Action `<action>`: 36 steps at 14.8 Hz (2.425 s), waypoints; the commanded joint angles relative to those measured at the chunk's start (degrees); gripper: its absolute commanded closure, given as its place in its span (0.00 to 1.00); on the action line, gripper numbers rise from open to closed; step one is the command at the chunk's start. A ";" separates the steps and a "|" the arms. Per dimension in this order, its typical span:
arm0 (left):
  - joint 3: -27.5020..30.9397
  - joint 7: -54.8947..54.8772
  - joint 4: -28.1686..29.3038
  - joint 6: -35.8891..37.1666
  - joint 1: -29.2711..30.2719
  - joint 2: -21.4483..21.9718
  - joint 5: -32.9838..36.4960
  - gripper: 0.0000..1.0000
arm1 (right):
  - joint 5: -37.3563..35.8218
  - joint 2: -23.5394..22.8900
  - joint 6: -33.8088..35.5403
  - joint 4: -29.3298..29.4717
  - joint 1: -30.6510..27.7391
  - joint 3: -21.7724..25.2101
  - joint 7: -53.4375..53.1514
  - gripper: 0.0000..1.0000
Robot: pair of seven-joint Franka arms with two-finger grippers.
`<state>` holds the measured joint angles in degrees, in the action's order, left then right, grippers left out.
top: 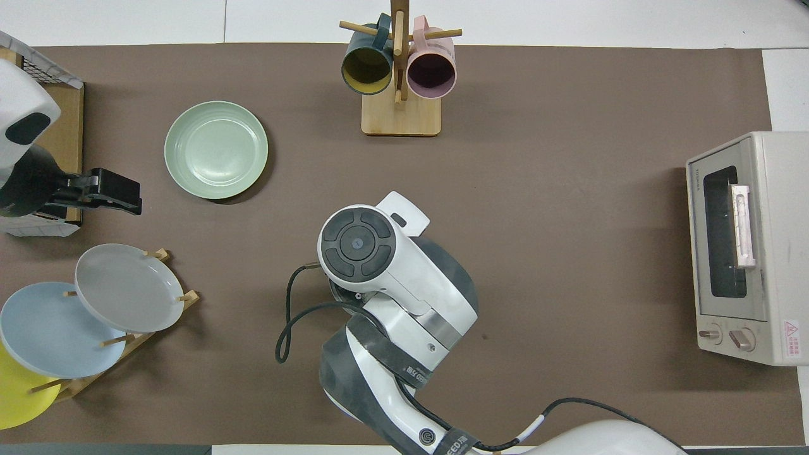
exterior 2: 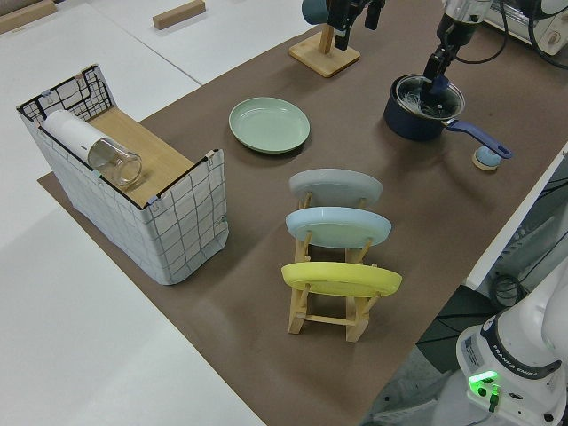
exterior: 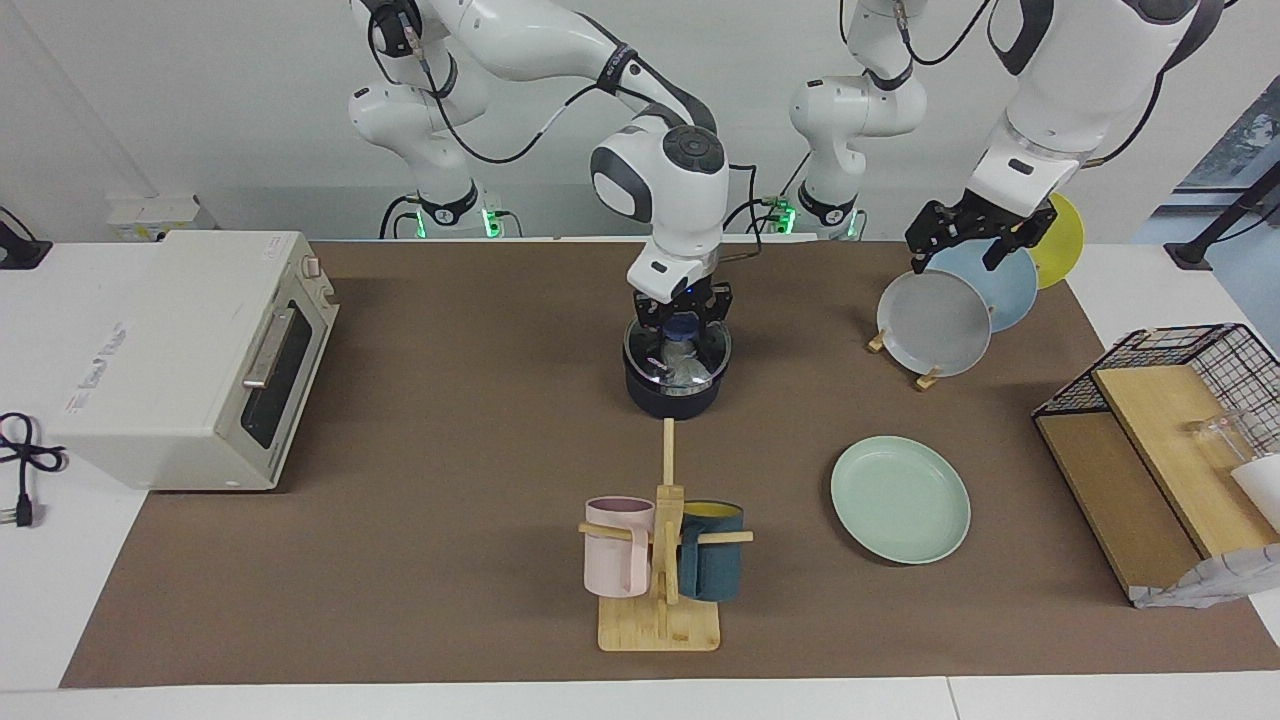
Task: Transfer vermicelli from plate to pot
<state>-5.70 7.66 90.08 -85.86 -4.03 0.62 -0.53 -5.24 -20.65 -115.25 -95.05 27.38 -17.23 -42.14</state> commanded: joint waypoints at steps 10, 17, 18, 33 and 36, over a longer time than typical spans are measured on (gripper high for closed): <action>0.16 -0.36 0.62 1.14 -0.19 1.58 -0.35 0.00 | -2.23 -0.80 -1.56 -0.23 -0.31 -0.17 -2.15 0.25; -0.02 -0.45 0.71 1.05 -0.01 1.67 -0.35 0.00 | -2.40 -0.71 -0.94 0.82 -0.92 -0.09 -2.07 0.24; -0.10 -0.45 0.71 1.05 -0.02 1.75 -0.35 0.00 | -2.84 -0.62 -0.33 1.35 -1.27 0.09 -1.89 0.20; 0.16 -0.63 0.71 0.61 0.25 1.84 -0.79 0.00 | -2.93 12.72 27.96 9.88 -25.86 0.44 27.87 0.00; 0.16 -0.54 0.71 0.87 0.34 1.84 -0.88 0.00 | -0.12 15.63 32.10 9.62 -33.77 0.62 38.60 0.00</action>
<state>-5.67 7.66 90.08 -85.59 -4.00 1.36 -0.81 -7.45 -7.06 -84.88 -84.33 -1.98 -16.11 -9.34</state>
